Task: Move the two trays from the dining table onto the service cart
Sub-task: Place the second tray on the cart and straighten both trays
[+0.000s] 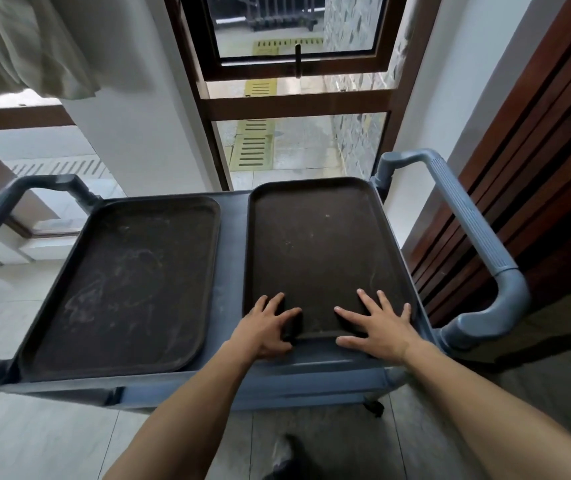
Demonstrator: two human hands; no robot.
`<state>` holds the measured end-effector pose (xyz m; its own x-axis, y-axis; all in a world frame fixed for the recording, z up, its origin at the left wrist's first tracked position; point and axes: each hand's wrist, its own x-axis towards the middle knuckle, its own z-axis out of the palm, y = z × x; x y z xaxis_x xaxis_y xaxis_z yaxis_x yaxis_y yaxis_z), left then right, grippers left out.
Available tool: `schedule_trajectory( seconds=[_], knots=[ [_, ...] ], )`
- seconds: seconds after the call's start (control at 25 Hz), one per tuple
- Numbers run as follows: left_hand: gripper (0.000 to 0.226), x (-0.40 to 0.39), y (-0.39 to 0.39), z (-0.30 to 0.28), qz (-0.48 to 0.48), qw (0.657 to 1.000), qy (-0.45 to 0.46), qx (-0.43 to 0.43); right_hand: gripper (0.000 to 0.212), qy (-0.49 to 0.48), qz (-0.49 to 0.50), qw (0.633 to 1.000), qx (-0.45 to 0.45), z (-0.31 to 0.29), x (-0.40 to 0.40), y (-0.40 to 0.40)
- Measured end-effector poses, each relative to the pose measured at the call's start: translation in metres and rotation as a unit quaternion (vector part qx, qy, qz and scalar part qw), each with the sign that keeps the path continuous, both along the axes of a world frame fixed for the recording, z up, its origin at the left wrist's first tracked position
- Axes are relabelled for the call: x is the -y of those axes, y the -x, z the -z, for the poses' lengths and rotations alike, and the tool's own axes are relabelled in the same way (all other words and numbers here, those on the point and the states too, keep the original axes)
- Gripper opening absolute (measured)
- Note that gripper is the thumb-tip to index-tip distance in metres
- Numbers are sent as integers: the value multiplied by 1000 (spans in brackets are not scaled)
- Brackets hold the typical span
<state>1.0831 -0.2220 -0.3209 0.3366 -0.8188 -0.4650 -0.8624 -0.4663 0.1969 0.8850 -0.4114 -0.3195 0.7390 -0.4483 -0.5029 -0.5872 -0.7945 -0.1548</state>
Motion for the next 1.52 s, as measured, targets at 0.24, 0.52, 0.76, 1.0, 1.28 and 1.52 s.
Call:
schedule_trajectory(
  seconds=[0.24,0.52,0.76,1.0,1.28,1.52],
  knots=[
    [108,-13,20,2,0,999,-35,-19,114,-16,-38,999,-25,7,1,11],
    [111,-21,37,7,1,999,-23,47,127,25,-95,995,-28,9,1,19],
    [103,-22,42,7,3,998,-24,59,117,56,-108,992,-23,8,-4,26],
    [94,-25,51,3,-9,997,-20,68,101,64,-111,992,-12,6,-9,32],
    [74,-35,70,3,-28,995,7,95,80,93,-101,990,22,8,-22,44],
    [64,-40,79,3,-43,994,13,96,71,122,-90,988,33,11,-36,51]
  ],
)
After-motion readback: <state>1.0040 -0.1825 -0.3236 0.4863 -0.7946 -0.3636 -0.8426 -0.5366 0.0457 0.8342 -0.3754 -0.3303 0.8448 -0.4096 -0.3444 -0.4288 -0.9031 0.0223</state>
